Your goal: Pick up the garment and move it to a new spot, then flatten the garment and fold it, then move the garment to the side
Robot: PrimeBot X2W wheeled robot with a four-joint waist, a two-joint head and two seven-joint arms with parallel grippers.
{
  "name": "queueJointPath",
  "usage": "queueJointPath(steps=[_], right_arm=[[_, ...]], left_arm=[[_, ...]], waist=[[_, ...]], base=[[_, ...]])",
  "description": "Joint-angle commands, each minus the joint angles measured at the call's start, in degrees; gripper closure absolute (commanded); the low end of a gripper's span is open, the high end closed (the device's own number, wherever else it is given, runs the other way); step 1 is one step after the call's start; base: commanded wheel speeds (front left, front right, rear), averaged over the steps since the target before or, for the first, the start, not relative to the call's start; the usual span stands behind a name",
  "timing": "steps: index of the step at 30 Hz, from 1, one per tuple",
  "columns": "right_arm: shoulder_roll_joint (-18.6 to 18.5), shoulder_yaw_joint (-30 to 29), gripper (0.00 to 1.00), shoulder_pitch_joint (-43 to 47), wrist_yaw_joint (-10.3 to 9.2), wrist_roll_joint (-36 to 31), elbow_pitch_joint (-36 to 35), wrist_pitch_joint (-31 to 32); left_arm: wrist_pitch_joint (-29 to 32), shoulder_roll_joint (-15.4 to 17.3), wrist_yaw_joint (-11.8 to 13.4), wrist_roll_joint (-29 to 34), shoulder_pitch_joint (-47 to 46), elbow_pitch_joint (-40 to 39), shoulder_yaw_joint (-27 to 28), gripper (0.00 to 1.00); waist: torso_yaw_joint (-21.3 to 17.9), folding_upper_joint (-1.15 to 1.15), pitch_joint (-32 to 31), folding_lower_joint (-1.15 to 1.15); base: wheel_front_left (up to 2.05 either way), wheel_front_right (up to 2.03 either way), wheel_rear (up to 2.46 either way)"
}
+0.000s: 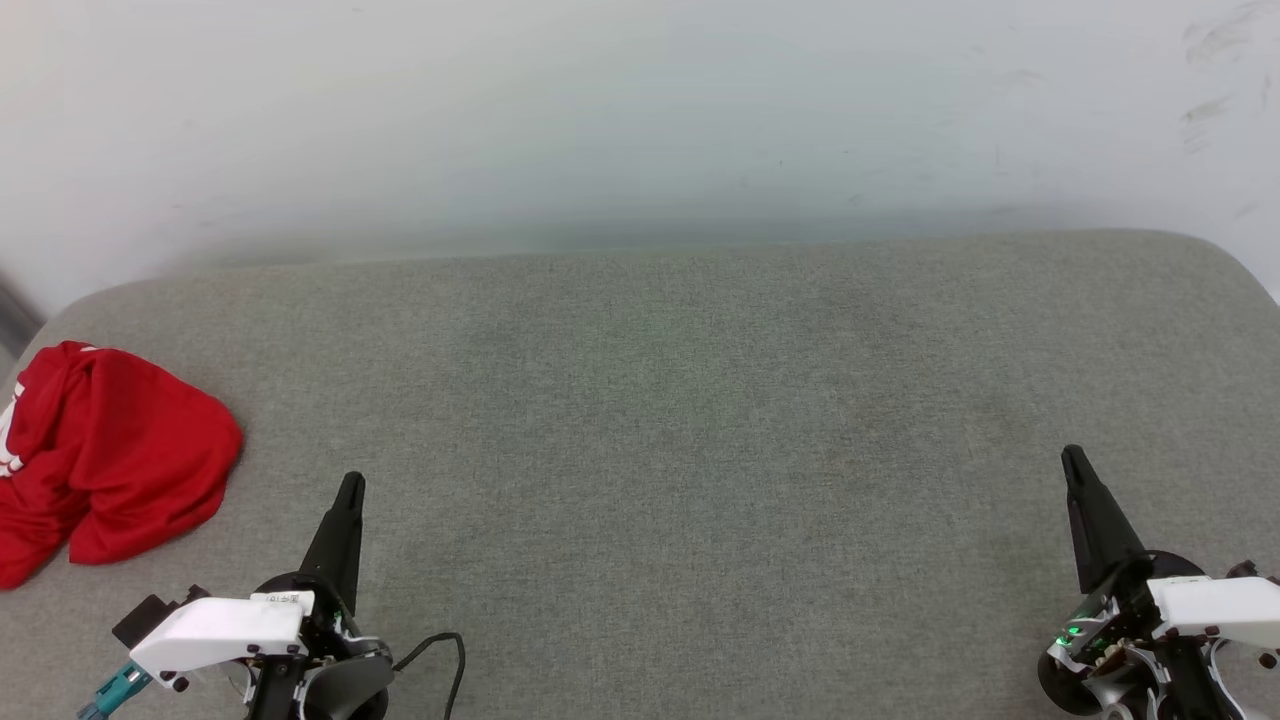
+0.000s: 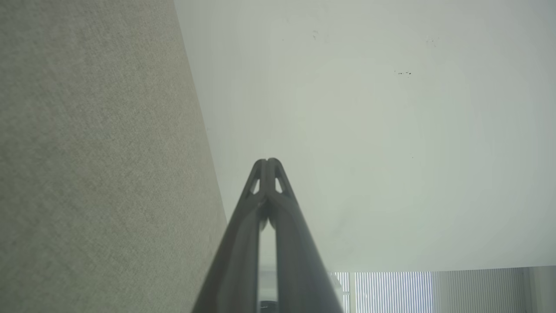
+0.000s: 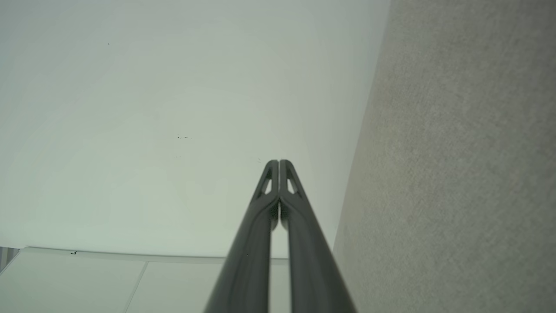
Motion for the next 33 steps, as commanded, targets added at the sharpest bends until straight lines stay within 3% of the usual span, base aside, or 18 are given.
queueJointPath(steps=[1,29,30,33], right_arm=[[0.2,0.0,1.00,-0.7,-0.02,-0.3,0.0,0.1],[0.0,0.1,1.00,0.4,-0.01,0.0,0.5,-0.1],[0.0,0.1,0.00,0.8,-0.01,0.0,1.1,-0.1],[0.0,0.5,0.00,1.4,-0.01,-0.3,1.2,-0.8]], left_arm=[[0.2,-0.1,-0.2,0.3,-0.4,0.0,0.2,1.00],[-0.1,0.0,0.0,0.0,0.3,0.5,-0.1,1.00],[-0.2,-0.1,0.0,0.0,0.8,0.9,-0.2,0.00],[-0.9,-0.1,0.0,0.4,1.4,0.5,-0.5,0.00]], waist=[[0.0,0.00,0.0,0.00],[0.0,0.00,0.0,0.00],[0.0,0.00,0.0,0.00],[0.0,0.00,0.0,0.00]], base=[[0.00,0.00,0.00],[0.00,0.00,0.00],[0.00,0.00,0.00],[0.00,0.00,0.00]])
